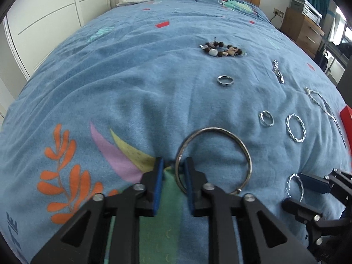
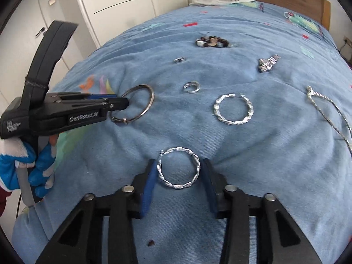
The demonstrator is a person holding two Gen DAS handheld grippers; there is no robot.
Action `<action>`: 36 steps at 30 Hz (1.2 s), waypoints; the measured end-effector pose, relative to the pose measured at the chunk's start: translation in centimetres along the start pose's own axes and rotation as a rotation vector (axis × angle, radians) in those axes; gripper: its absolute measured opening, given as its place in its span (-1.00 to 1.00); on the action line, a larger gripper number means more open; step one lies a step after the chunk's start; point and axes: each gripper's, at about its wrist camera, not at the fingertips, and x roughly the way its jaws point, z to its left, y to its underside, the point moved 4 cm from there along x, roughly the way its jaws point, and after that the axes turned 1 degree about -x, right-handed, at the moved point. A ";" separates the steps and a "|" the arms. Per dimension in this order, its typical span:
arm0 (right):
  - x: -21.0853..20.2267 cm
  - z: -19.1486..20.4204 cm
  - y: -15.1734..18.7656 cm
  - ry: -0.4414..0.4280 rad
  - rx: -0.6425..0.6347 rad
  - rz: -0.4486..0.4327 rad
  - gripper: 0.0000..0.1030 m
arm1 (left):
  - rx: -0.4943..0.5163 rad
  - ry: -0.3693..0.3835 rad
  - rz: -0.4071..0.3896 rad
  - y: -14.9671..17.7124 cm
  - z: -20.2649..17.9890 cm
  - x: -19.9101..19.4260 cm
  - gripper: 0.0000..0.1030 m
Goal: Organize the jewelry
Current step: 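Grasp the silver bangle with the left gripper while the right grasps the twisted hoop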
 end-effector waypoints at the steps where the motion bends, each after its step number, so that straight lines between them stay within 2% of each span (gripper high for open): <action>1: -0.1 -0.1 0.0 -0.005 0.002 -0.001 -0.21 | 0.001 -0.004 -0.002 0.1 -0.1 -0.1 -0.82; 4: -0.3 0.0 -0.1 -0.010 0.001 -0.005 -0.22 | -0.003 -0.012 -0.010 0.3 -0.2 -0.5 -0.90; 15: -3.6 -0.5 0.7 -0.044 0.055 -0.063 -0.23 | -0.072 0.020 -0.033 1.3 0.8 -3.0 -0.92; 26: -6.5 -0.1 1.6 -0.032 0.063 -0.098 -0.23 | -0.065 0.018 -0.055 2.6 0.5 -6.0 -0.93; 36: -8.9 0.5 2.4 -0.024 0.062 -0.128 -0.23 | -0.071 0.049 -0.076 3.2 -0.3 -8.4 -0.93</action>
